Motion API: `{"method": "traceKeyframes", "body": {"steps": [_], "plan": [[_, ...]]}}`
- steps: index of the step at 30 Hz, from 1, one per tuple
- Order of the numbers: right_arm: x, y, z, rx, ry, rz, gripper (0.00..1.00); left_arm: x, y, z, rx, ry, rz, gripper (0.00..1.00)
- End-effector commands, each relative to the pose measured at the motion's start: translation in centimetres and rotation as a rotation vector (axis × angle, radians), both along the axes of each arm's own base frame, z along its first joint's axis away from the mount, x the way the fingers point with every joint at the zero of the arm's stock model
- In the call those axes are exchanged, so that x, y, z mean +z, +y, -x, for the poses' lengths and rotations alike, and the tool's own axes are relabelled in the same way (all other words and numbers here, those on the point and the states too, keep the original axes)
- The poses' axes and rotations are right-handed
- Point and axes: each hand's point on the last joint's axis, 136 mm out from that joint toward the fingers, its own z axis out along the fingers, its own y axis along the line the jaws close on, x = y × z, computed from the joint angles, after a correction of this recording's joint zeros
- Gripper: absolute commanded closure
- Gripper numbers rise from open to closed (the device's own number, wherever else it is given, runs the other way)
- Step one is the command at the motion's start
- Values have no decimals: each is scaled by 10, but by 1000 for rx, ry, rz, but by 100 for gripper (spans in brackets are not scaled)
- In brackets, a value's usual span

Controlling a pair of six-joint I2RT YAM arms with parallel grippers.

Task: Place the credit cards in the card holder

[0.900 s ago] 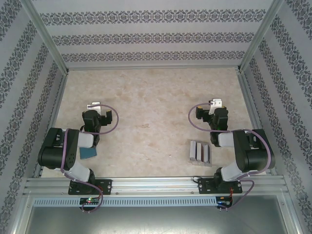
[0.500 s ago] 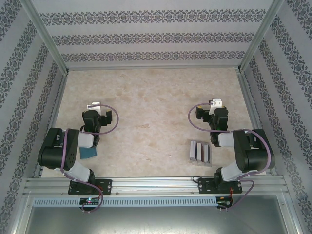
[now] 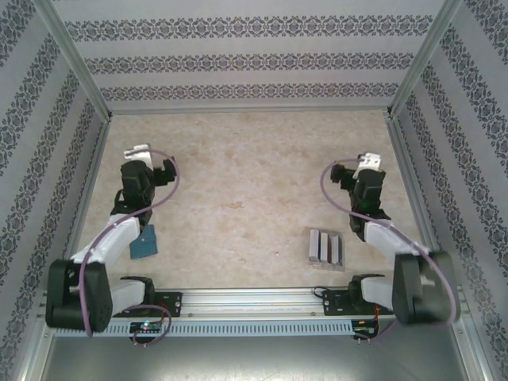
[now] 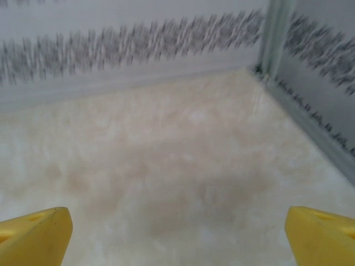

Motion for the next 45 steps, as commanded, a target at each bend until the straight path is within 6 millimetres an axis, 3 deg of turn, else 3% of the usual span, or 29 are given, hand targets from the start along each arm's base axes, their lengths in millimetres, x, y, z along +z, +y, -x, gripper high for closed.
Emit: {"method": "traceKeyframes", "body": {"steps": [1, 2, 4, 8, 11, 14, 17, 23, 29, 34, 38, 42, 45], "plan": [[23, 6, 14, -2, 34, -354, 2, -11, -2, 35, 102, 152, 237, 0], [35, 24, 15, 99, 31, -423, 4, -7, -4, 41, 130, 155, 318, 0], [38, 49, 24, 174, 126, -464, 9, -13, -4, 57, 222, 208, 481, 1], [8, 86, 66, 189, 432, -326, 11, -3, -56, 61, -43, 280, 609, 0], [-16, 85, 107, 92, 618, -180, 12, -3, -90, 73, -185, 383, 645, 0], [-38, 87, 147, 51, 805, -100, 7, -8, -115, 93, -264, 502, 566, 0], [-51, 87, 179, 18, 943, -22, 6, -16, -126, 106, -306, 591, 487, 0], [-67, 96, 207, -3, 1034, 34, 5, -35, -131, 108, -305, 657, 474, 0], [-94, 113, 222, 13, 1101, -78, 2, -39, -139, 105, -330, 673, 456, 0], [-104, 112, 220, -16, 1062, -114, 2, -50, -146, 109, -351, 711, 443, 0], [-111, 123, 216, 15, 1032, -189, 2, -55, -150, 111, -363, 721, 453, 0], [-100, 121, 209, 30, 968, -251, 2, -56, -152, 112, -354, 726, 472, 0], [-94, 111, 205, 29, 912, -293, 2, -53, -170, 112, -428, 700, 510, 0]]}}
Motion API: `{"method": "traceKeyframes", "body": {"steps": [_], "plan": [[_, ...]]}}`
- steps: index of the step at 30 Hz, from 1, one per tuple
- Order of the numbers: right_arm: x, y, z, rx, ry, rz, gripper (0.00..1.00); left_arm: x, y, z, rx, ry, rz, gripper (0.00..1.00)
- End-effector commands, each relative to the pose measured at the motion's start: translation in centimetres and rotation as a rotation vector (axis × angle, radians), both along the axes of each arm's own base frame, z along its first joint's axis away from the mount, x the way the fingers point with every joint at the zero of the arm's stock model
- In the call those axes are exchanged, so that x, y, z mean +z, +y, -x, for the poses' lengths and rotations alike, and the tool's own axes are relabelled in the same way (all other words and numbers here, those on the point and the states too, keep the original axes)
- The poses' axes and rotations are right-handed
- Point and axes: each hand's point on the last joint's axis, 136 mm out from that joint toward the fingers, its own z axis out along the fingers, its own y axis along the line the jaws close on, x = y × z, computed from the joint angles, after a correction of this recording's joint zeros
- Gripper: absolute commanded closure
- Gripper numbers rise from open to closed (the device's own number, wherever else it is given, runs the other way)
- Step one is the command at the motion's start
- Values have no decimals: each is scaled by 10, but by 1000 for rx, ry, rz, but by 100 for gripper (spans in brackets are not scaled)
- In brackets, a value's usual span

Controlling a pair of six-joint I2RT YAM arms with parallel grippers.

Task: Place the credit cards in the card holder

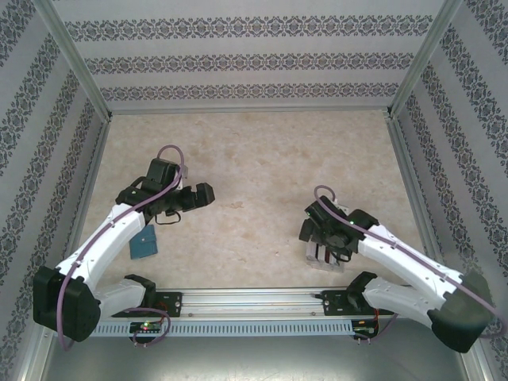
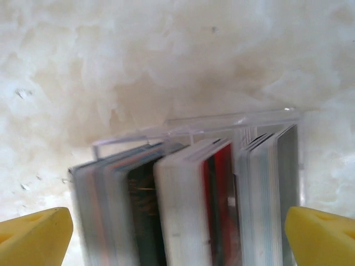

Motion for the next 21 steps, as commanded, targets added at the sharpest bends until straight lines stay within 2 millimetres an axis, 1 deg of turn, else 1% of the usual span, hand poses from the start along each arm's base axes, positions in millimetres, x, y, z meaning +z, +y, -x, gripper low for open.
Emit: {"method": "traceKeyframes", "body": {"steps": [1, 3, 5, 7, 9, 11, 13, 15, 18, 19, 21], "plan": [[1, -13, 0, -35, -41, -31, 2, -1, -27, 5, -79, -23, 80, 0], [0, -17, 1, -63, -43, -90, 2, 0, -43, 6, -112, -24, 121, 0], [1, -21, 5, -106, -33, -143, 2, 3, -64, 11, -169, -24, 158, 0], [-1, -33, 10, -164, -29, -135, 2, 4, -85, 18, -245, -40, 160, 0], [-6, -44, 16, -228, -2, -128, 2, 2, -104, 25, -317, -47, 152, 0], [-15, -47, 24, -300, 58, -163, 2, -1, -120, 32, -370, -21, 159, 0], [-28, -39, 25, -350, 100, -258, 2, -4, -139, 41, -442, 1, 188, 0], [-38, -30, 15, -390, 107, -366, 2, -6, -160, 50, -511, 0, 210, 0], [-37, -16, 1, -410, 105, -492, 2, -7, -190, 61, -579, 22, 253, 0], [-37, -12, -4, -407, 100, -524, 2, -8, -197, 64, -596, 29, 266, 0], [-39, -3, -14, -421, 91, -593, 2, -18, -207, 66, -602, 53, 273, 0]]}}
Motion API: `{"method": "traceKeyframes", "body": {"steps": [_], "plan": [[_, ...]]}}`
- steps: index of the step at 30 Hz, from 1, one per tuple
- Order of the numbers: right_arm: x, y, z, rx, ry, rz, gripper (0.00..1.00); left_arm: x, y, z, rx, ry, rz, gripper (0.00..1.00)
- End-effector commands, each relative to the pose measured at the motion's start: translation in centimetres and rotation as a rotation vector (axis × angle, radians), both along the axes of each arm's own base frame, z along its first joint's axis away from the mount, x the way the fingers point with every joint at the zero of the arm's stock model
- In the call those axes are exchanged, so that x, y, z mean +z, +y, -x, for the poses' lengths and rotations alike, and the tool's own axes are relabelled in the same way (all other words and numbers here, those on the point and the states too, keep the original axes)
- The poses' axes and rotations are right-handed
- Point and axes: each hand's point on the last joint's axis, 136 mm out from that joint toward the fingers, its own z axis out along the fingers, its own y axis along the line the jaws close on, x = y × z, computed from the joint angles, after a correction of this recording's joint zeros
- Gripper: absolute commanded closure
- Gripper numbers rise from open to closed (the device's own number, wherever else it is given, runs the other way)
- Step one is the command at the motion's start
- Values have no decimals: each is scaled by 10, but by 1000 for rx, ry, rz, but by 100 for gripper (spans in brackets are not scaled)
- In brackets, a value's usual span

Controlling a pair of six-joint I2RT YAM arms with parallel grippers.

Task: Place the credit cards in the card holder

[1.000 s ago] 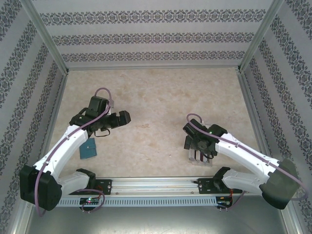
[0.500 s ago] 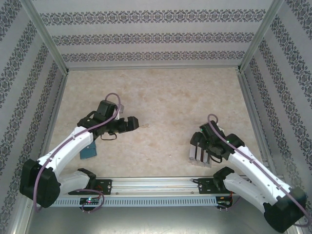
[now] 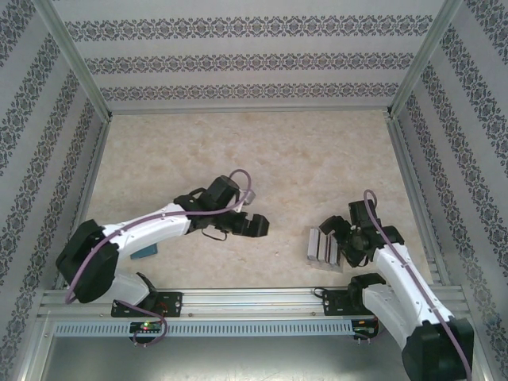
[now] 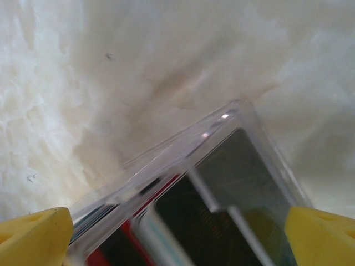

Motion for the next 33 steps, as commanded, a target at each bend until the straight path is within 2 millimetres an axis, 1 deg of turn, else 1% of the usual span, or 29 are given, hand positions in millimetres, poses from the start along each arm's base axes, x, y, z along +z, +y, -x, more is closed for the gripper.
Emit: {"method": "traceKeyframes", "body": {"steps": [1, 2, 4, 7, 9, 13, 17, 18, 22, 24, 25, 26, 27, 29, 31, 33], "plan": [[-3, 33, -12, -13, -12, -221, 2, 13, -29, -3, -26, 0, 104, 0], [-4, 39, -14, -27, -7, -263, 2, 8, -30, -6, -6, 19, 102, 0], [-3, 47, -21, -38, -11, -310, 2, 6, -34, -9, 11, 36, 109, 0], [2, 47, -35, -46, -53, -284, 2, 1, -33, -17, 44, 27, 88, 0], [7, 49, -47, -75, -75, -293, 2, -4, -23, -25, 81, 11, 30, 0], [18, 65, -76, -68, -141, -290, 2, -4, -5, -44, 152, 5, 6, 0], [27, 97, -103, -48, -167, -333, 2, 0, 18, -60, 220, 20, 0, 0], [32, 105, -111, -36, -187, -343, 2, -1, 23, -63, 230, 26, -7, 0], [32, 130, -134, 1, -189, -344, 2, -3, 40, -68, 277, 25, -37, 0], [31, 144, -145, 25, -174, -363, 2, -5, 55, -73, 327, 33, -60, 0], [31, 147, -149, 34, -175, -360, 2, -6, 61, -74, 345, 37, -68, 0], [32, 148, -154, 46, -184, -344, 2, -7, 68, -76, 363, 40, -74, 0], [34, 145, -157, 59, -196, -315, 2, -8, 74, -77, 378, 49, -78, 0], [40, 133, -159, 105, -210, -234, 2, -7, 84, -76, 394, 51, -83, 0], [48, 117, -152, 181, -207, -132, 2, -2, 90, -72, 386, 40, -86, 0], [51, 97, -135, 292, -182, 25, 2, 2, 90, -63, 339, 30, -77, 0]]}}
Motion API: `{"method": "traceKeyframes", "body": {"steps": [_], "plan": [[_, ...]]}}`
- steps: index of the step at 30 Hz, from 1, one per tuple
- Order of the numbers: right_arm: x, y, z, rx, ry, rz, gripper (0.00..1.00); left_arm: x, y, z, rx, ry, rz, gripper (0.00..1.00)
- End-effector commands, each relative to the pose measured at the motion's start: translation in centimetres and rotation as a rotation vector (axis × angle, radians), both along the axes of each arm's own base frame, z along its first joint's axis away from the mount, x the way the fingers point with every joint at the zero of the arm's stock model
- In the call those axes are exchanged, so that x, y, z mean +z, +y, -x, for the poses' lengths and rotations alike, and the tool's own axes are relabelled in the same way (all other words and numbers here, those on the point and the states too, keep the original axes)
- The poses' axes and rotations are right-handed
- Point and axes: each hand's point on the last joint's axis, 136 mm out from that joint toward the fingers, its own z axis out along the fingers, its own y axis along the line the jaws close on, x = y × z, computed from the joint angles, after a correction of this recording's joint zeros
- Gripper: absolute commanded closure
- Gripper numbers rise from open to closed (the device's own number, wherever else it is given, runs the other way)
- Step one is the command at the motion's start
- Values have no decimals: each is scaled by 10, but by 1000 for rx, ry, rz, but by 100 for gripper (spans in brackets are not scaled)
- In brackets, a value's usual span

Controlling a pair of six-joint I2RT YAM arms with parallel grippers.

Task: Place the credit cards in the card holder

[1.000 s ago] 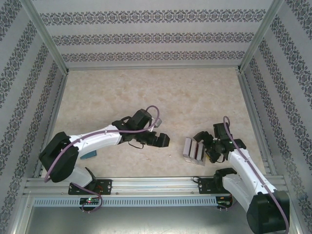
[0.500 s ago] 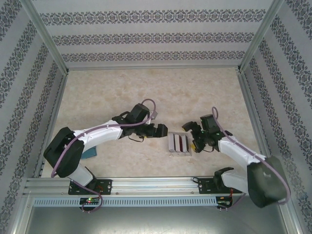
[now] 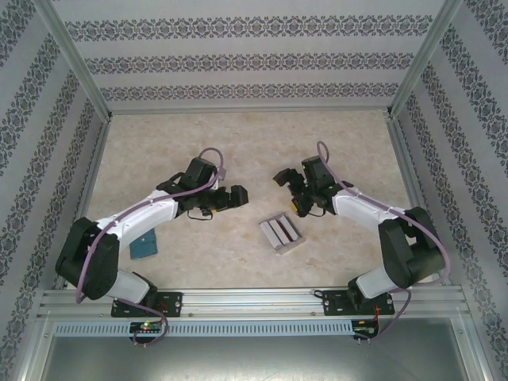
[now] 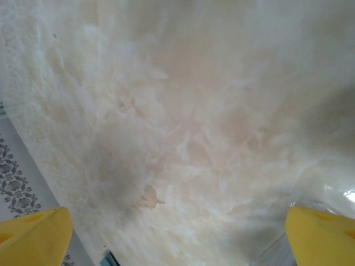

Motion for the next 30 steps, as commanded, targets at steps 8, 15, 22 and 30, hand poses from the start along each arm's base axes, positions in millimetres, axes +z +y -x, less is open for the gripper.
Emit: {"method": "traceKeyframes", "body": {"steps": [8, 15, 22, 30], "plan": [[32, -33, 106, 683, -230, 641, 2, -22, 24, 46, -101, 68, -101, 0], [39, 11, 148, 897, -289, 826, 22, -16, 54, 33, -7, 52, -215, 0], [21, 47, 152, 1003, -242, 911, 29, -8, 79, 24, 74, 49, -202, 0], [-1, 58, 147, 1030, -192, 959, 42, -15, 88, 23, 109, 72, -199, 0]]}}
